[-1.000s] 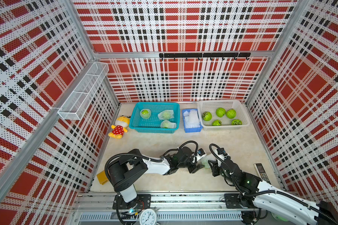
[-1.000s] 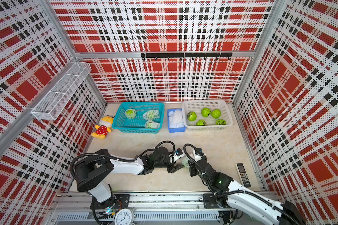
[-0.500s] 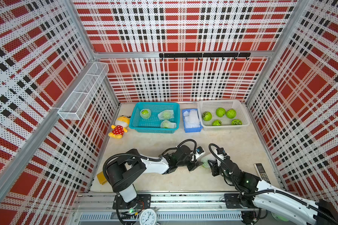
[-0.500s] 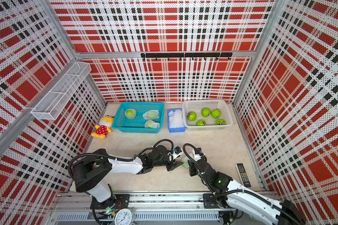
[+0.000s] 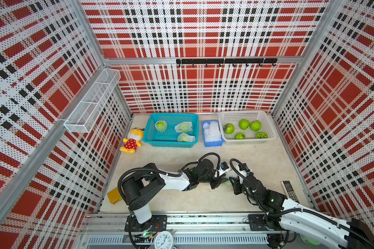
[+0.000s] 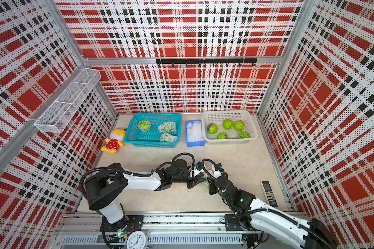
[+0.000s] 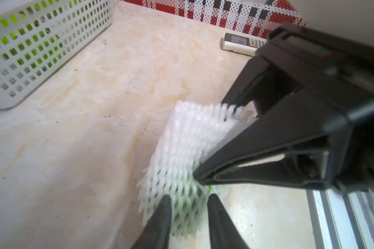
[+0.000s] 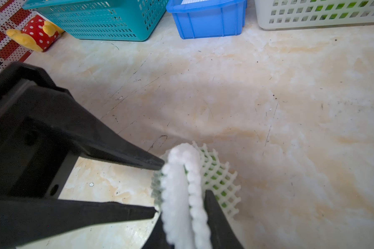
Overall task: Sleeve custard apples in foam nets
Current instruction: Put on the foam net on the custard apple.
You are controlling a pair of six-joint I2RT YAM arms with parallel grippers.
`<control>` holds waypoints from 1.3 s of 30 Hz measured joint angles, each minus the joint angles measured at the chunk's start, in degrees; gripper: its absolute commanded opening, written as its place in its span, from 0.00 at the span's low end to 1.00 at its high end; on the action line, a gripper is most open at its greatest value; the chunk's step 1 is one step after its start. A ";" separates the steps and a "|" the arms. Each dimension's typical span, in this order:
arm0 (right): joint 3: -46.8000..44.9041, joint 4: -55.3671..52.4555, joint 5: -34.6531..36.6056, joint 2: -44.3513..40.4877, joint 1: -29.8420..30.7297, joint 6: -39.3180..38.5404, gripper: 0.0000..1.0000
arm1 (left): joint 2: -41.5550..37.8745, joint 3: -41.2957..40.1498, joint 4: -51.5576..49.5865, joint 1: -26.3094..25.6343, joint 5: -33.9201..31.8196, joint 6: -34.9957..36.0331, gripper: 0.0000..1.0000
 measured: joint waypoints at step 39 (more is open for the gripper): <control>-0.02 -1.18 0.94 -1.38 0.00 0.07 0.26 | 3.72 4.85 -0.50 0.46 -2.99 1.90 0.47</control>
